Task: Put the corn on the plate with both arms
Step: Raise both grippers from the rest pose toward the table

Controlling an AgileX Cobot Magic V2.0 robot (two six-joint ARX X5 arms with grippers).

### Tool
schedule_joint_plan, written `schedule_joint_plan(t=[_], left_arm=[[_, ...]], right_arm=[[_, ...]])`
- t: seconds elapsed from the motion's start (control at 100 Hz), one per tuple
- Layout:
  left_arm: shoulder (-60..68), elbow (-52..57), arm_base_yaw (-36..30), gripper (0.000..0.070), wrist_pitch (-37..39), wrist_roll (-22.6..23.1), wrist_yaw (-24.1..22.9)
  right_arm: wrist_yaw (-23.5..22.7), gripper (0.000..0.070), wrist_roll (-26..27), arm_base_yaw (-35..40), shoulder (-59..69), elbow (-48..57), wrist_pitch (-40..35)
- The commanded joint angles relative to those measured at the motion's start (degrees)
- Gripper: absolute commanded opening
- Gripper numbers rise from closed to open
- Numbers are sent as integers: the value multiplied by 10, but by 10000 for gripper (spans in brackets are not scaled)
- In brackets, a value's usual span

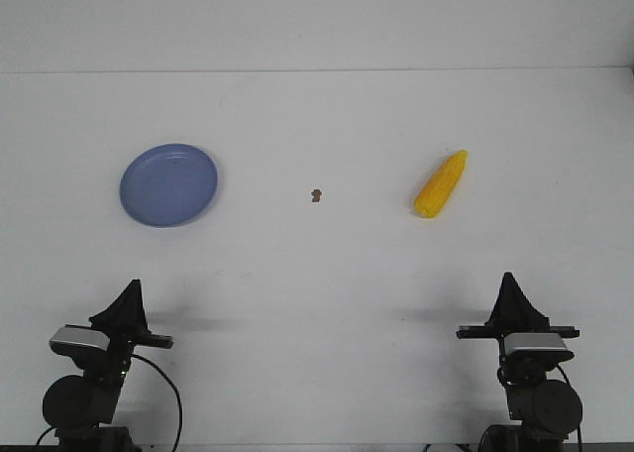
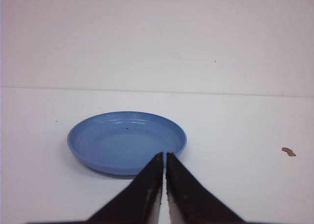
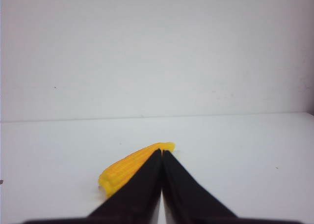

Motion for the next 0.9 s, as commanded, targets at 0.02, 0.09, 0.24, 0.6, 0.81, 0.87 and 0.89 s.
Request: schedule_joint_plan(t=[0.02, 0.09, 0.24, 0.6, 0.81, 0.87, 0.89], left_arm=[[-1, -11, 0, 12, 6, 4, -1], [-1, -11, 0, 12, 6, 4, -1], [-1, -11, 0, 12, 6, 4, -1], [-1, -11, 0, 12, 6, 4, -1], [-1, -11, 0, 12, 6, 4, -1], [-1, -11, 0, 12, 6, 4, -1], [-1, -11, 0, 12, 6, 5, -1]], right_arm=[[0, 4, 4, 0, 0, -1, 5], [0, 4, 4, 0, 0, -1, 5], [0, 4, 4, 0, 0, -1, 5], [0, 4, 4, 0, 0, -1, 5], [0, 4, 4, 0, 0, -1, 6], [1, 4, -2, 0, 0, -1, 7], [0, 5, -2, 0, 0, -1, 10]])
